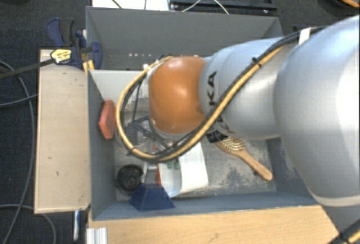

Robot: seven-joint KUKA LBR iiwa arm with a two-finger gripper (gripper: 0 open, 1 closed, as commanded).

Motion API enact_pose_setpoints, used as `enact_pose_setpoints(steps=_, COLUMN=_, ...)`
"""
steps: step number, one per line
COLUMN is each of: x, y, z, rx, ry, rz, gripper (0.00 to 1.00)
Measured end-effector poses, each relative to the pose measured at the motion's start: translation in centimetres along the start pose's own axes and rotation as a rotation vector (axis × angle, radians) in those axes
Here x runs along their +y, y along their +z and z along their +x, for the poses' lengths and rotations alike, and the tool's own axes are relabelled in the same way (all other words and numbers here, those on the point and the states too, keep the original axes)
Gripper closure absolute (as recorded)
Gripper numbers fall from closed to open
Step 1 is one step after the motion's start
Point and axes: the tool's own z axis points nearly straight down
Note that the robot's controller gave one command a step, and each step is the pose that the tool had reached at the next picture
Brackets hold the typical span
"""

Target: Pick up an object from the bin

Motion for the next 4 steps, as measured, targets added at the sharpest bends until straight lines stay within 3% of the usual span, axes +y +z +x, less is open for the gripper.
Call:
enact_pose_setpoints(steps=1, x=-0.1, y=-0.5, z=-0.2, rx=-0.008, ry=0.008, rz=-0.002, gripper=0.00)
enact_pose_setpoints(steps=2, x=1.6, y=1.2, z=-4.6, rx=-0.003, ry=0.099, rz=-0.002, gripper=0.00)
enact_pose_setpoints(steps=3, x=2.9, y=0.1, z=-5.4, rx=-0.014, ry=-0.137, rz=-0.004, gripper=0.00)
enact_pose_setpoints(steps=4, x=2.2, y=1.9, z=-4.1, rx=-0.002, ry=0.203, rz=-0.002, gripper=0.00)
